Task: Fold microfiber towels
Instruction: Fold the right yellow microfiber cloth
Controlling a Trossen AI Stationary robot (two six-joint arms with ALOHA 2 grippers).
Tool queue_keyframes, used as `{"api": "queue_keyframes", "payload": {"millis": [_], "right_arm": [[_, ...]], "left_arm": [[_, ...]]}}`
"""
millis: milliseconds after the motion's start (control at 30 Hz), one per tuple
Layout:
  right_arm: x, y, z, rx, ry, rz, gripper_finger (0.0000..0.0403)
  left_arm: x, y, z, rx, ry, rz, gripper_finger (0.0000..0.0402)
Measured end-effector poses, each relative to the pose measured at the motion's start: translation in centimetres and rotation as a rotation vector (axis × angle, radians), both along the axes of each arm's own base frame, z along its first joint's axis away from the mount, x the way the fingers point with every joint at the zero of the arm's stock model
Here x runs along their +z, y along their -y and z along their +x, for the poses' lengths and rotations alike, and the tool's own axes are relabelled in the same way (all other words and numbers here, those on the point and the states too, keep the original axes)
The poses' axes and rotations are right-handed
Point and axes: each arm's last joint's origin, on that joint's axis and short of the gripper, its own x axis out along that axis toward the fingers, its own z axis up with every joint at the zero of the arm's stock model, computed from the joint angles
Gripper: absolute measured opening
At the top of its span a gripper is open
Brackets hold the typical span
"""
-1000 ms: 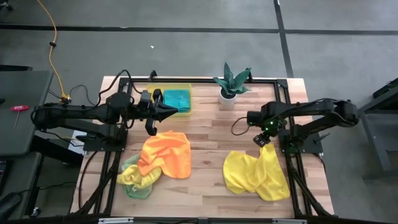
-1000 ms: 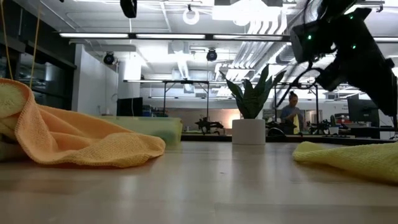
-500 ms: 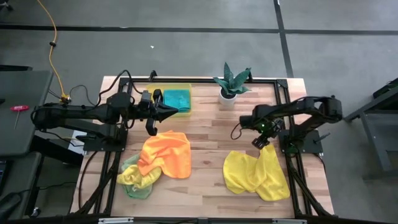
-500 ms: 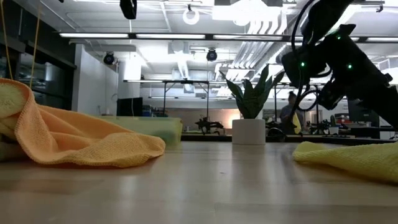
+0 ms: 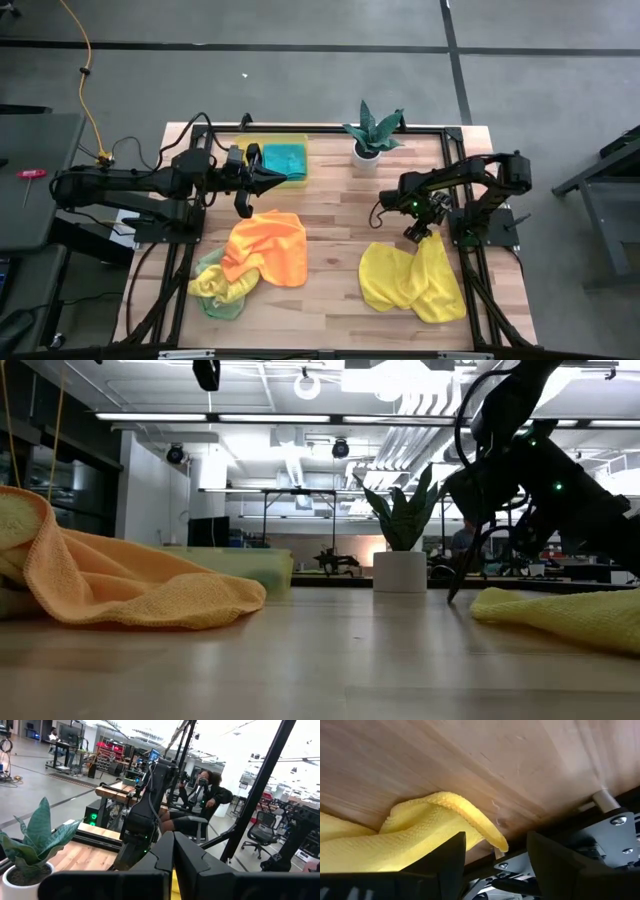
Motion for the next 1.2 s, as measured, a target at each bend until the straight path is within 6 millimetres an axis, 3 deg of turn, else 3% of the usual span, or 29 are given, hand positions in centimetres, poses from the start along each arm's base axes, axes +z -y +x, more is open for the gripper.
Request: {"api": "queue_keyframes", "payload": {"millis": [267,433,567,800,1200], "right_arm": [[-0.1,0.0,0.2,0.014,0.03,0.002,0.0112],[-0.1,0.0,0.2,0.019,0.037,0.005,0.0082],[-0.2,0.0,0.0,0.017,0.024,0.009,0.0082],[-1.7,-0.5,-2.3,-0.027,-0.067,0.039,0.0099],[-1.2,-0.2,-0.6,-0.002,0.036,0.005,0.0103]], "left_arm": [[0.0,0.0,0.0,0.0,0.0,0.0,0.0003],[0.0,0.0,0.0,0.0,0.0,0.0,0.0003],[0.0,0.0,0.0,0.0,0.0,0.0,0.0003],[0.0,0.0,0.0,0.0,0.0,0.0,0.0003],[0.0,0.0,0.0,-0.001,0.0,0.0,0.0003]]}}
